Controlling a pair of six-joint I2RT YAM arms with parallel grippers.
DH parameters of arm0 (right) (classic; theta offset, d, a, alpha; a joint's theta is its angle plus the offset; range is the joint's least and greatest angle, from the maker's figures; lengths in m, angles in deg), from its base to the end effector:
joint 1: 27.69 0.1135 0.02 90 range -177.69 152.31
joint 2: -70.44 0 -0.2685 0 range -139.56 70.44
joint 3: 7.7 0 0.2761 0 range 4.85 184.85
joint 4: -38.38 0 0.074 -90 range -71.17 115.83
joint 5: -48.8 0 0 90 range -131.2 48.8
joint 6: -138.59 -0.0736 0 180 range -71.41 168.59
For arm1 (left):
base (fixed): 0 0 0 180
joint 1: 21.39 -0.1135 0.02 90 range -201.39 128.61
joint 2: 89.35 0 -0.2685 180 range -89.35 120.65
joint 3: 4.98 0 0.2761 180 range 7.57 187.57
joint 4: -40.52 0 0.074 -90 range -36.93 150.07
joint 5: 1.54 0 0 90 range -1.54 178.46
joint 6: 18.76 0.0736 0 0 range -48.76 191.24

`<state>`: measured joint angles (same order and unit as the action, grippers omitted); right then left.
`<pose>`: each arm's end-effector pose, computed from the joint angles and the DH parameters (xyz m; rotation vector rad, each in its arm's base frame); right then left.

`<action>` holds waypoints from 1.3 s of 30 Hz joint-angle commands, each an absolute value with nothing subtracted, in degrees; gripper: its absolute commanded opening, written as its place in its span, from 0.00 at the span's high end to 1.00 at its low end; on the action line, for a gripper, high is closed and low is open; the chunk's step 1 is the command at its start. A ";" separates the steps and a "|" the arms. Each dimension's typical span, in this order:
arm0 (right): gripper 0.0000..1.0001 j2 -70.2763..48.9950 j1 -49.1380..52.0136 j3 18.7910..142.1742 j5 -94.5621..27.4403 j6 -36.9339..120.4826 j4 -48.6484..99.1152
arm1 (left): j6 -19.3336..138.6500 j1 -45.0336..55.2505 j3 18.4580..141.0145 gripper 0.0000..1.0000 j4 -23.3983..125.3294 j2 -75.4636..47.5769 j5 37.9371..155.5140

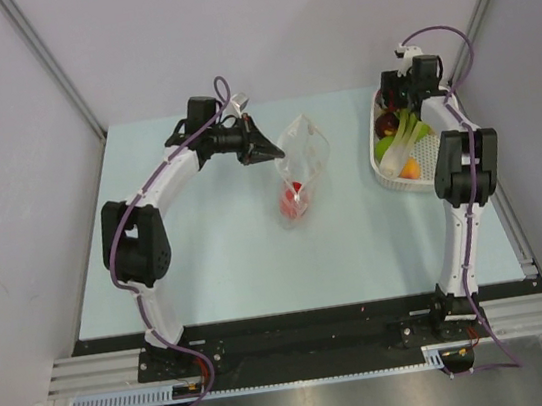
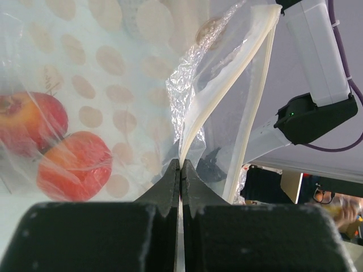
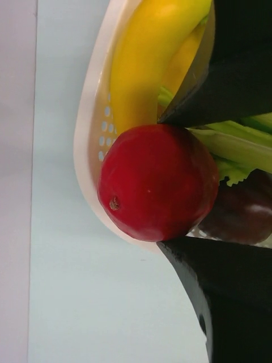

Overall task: Place the food in the zip-top bag and seal the zipper
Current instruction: Pick up the fake vegetable from the bin, then place the fake vegetable in the zipper food storage bag.

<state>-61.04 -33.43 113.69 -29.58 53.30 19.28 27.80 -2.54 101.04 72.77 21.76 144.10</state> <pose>0.5957 -0.0450 0.1950 -0.1048 2.0677 0.0990 0.4380 -0.2137 0.2694 0.0978 2.3928 -1.6395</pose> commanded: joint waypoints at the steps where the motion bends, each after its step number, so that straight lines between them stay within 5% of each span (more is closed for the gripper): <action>1: 0.44 -55.26 -34.90 116.56 -26.61 53.60 17.92 | 30.28 -3.20 102.93 1.00 73.37 21.22 143.57; 7: 0.73 -44.18 -34.02 113.23 -13.99 52.63 13.18 | 30.46 -3.20 102.58 1.00 73.81 21.30 144.36; 17: 0.75 -24.42 -19.27 100.49 2.21 46.84 11.94 | 30.11 -3.20 102.75 1.00 73.81 21.04 144.98; 29: 0.77 -24.39 -8.09 92.91 -1.38 55.78 5.53 | 30.28 -3.20 101.96 1.00 73.64 19.72 145.94; 32: 0.69 -24.75 -8.35 93.00 -2.79 58.07 3.86 | 30.63 -3.20 101.87 1.00 73.64 19.28 145.86; 36: 0.17 -23.26 -7.74 93.09 -2.62 60.45 1.23 | 30.63 -3.20 101.79 1.00 73.55 19.11 145.86; 39: 0.00 -21.85 -8.61 93.27 -0.69 58.01 0.17 | 30.90 -3.20 101.87 1.00 73.72 19.19 146.03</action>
